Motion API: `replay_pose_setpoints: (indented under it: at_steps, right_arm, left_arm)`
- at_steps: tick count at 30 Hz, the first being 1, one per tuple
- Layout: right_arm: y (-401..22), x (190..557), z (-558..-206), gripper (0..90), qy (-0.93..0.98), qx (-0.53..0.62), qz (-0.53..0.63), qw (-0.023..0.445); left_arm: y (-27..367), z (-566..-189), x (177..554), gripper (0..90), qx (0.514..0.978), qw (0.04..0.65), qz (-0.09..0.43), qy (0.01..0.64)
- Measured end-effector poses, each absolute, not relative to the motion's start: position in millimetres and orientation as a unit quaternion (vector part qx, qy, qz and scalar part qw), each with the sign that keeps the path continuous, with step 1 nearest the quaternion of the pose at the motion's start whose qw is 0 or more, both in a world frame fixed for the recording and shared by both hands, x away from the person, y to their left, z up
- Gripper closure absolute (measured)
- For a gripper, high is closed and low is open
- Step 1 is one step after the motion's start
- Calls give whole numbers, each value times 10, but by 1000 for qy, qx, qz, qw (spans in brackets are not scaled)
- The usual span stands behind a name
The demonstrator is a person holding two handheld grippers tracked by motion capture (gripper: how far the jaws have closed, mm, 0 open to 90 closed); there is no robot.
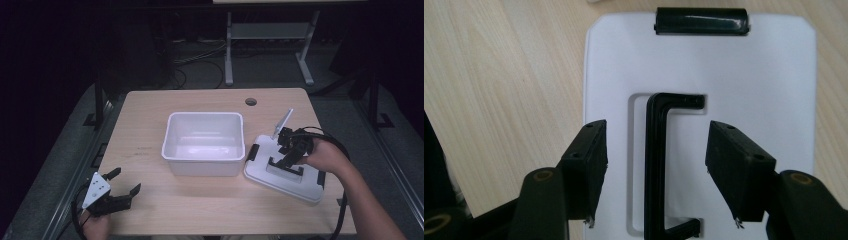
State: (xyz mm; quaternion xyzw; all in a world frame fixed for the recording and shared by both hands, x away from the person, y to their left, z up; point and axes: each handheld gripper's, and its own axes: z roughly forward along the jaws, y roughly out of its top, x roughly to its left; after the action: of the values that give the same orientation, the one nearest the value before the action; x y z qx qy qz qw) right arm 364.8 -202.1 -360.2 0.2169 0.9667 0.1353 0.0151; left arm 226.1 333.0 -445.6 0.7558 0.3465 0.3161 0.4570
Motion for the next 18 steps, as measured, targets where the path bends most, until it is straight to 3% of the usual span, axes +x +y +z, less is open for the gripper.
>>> replay_pose_setpoints:
  at_steps: [18]
  right_arm:
    - [-2155, 3556, -3880, 413, 965, 226, 131, 6]
  left_arm:
    - [3330, -4452, 2258, 135, 756, 456, 319, 346]
